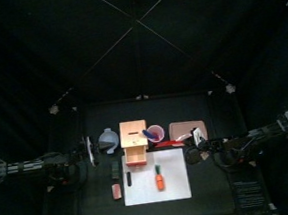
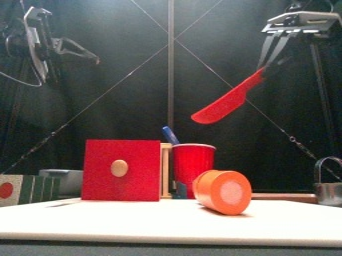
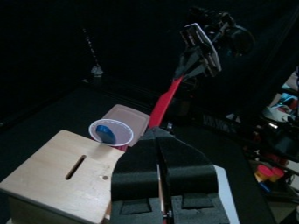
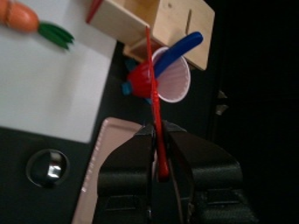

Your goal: Grasp knife with other hand

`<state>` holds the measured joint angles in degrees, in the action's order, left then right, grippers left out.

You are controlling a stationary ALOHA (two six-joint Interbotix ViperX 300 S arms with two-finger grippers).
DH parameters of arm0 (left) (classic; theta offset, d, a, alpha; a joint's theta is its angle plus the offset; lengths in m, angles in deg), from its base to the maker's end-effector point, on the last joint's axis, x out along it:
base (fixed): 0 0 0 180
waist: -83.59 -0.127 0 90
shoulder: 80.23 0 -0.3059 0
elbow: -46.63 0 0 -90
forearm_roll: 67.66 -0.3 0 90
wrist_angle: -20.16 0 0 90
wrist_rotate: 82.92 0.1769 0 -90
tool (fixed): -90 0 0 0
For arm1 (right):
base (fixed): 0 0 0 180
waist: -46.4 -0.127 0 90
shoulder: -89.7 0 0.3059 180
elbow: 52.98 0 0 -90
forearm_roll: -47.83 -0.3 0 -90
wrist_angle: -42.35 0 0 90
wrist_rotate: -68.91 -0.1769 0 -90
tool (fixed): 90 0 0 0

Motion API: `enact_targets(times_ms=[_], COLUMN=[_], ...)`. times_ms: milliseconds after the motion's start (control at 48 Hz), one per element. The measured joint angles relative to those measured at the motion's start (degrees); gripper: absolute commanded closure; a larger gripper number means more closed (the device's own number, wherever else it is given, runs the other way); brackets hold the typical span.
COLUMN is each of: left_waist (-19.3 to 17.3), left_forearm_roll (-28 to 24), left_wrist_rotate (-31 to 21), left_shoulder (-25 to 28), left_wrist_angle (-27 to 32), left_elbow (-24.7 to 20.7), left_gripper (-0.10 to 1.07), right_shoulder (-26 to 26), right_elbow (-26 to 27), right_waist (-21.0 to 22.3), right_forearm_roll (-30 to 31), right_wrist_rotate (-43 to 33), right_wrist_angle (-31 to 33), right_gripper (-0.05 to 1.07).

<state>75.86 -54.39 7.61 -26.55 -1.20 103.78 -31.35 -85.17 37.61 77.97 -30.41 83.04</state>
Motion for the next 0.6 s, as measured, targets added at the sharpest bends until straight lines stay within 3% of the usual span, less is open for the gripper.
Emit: enact_targets(times_ms=[229,354,479,604], left_waist=[1.32,3.52,8.17,12.48], left_forearm_roll=[-9.84,-11.07,-10.99,-10.28], left_wrist_rotate=[0.09,0.00,0.00,0.00], left_shoulder=[6.68,10.28,16.79,24.35], left_wrist_angle=[-0.26,-2.29,-3.78,-5.89], left_elbow=[-3.69,-5.36,-7.29,-10.37], left_gripper=[0.46,0.27,0.14,0.12], right_shoulder=[-1.41,-0.26,1.93,5.10], right_elbow=[-6.59,-10.55,-13.27,-13.45], right_waist=[1.76,2.90,3.43,3.52], right_forearm_roll=[-1.23,-2.64,-2.64,-2.72], right_wrist_rotate=[-20.83,-31.64,-36.12,-36.65], right_wrist_angle=[-14.50,-23.91,-30.85,-34.37], right_gripper=[0.51,0.51,0.52,0.52])
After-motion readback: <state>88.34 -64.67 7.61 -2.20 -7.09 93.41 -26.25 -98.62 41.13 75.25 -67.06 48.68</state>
